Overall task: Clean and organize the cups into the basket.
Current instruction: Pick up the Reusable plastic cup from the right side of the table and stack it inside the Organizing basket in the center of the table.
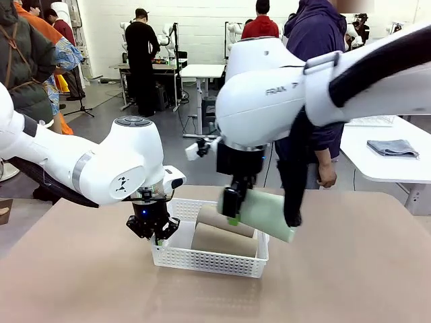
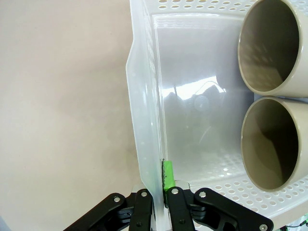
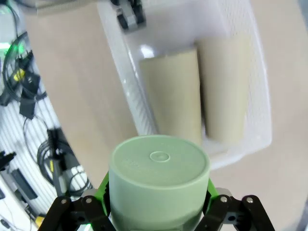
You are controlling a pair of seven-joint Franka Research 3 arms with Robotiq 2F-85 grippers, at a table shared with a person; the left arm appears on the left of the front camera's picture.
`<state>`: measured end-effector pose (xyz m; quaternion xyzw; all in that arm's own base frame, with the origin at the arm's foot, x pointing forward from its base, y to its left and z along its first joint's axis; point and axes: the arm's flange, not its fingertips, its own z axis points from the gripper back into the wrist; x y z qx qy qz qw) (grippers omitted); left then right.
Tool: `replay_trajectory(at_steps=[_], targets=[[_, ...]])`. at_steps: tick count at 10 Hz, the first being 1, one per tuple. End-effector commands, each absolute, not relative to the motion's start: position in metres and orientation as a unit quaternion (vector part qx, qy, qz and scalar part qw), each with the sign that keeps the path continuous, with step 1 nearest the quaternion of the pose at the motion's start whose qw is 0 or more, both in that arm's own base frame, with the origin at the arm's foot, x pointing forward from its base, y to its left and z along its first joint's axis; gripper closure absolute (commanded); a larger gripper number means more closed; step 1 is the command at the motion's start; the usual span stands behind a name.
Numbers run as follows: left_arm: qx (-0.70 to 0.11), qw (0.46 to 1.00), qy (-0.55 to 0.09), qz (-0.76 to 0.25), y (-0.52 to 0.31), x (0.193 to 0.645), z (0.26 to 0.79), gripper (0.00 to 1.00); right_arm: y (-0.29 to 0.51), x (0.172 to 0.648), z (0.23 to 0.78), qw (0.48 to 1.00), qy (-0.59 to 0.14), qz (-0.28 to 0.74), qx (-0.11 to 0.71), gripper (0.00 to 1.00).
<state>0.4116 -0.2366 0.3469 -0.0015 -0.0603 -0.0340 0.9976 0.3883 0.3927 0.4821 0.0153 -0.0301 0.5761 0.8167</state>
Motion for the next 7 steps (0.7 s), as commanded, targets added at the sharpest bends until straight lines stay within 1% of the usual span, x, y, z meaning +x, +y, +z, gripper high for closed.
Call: replay_trajectory(at_steps=[1,3,7], targets=[[-0.001,0.997,-0.064,-0.035,-0.236,0.411,0.349,1.00,0.404,0.410,0.481,0.796,-0.066,0.599,0.048,0.21],[-0.001,0.997,-0.064,-0.035,-0.236,0.411,0.349,1.00,0.398,0.424,0.482,0.783,-0.106,0.607,0.086,0.21],[-0.001,0.997,-0.064,-0.035,-0.236,0.411,0.349,1.00,0.381,0.437,0.474,0.759,-0.154,0.618,0.137,0.21]])
